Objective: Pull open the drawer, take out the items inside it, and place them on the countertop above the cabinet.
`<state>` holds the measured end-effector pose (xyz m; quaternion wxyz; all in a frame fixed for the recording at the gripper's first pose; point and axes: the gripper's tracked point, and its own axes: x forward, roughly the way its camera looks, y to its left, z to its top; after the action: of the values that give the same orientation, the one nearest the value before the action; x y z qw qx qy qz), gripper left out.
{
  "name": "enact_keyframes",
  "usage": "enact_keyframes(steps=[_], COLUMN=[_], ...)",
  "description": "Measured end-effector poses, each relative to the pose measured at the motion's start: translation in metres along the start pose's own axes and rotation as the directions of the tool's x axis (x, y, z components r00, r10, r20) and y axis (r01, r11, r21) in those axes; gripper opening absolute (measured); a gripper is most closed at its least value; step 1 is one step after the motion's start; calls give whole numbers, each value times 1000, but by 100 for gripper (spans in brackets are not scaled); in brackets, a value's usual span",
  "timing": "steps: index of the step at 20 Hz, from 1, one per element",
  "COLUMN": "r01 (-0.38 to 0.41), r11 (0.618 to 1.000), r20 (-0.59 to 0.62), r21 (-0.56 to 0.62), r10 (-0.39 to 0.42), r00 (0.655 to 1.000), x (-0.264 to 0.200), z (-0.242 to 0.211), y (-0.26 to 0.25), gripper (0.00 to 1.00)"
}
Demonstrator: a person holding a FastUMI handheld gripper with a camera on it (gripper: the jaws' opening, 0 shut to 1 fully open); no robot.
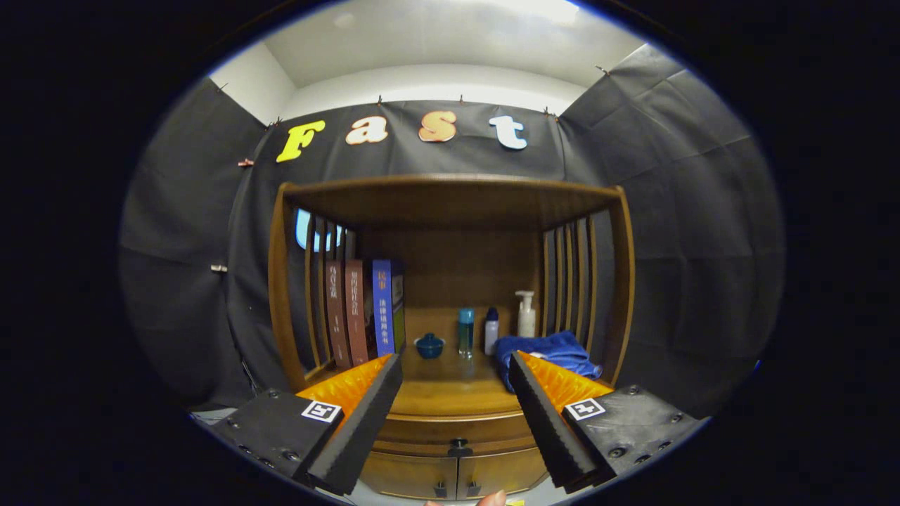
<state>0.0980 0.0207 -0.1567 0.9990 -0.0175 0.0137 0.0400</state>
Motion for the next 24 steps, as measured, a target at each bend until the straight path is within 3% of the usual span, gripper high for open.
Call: enact_keyframes(steps=[7,12,17,18,22,24], r01=[-41,-10,10,10,21,23], r11=[999,1000,1000,999,999,999], r20=[-78,-186,-264,-270,-267,-276], r21=[-8,1,14,34,49,44], r10=[40,10,-6,-1,-7,-10], r00=[996,983,964,963,964,961], x=[30,46,64,65,61,56], z=[-113,-180,-210,-211,-210,-210], y=[1,-9,-12,-12,-14,-14], gripper=[99,99,54,54,30,30])
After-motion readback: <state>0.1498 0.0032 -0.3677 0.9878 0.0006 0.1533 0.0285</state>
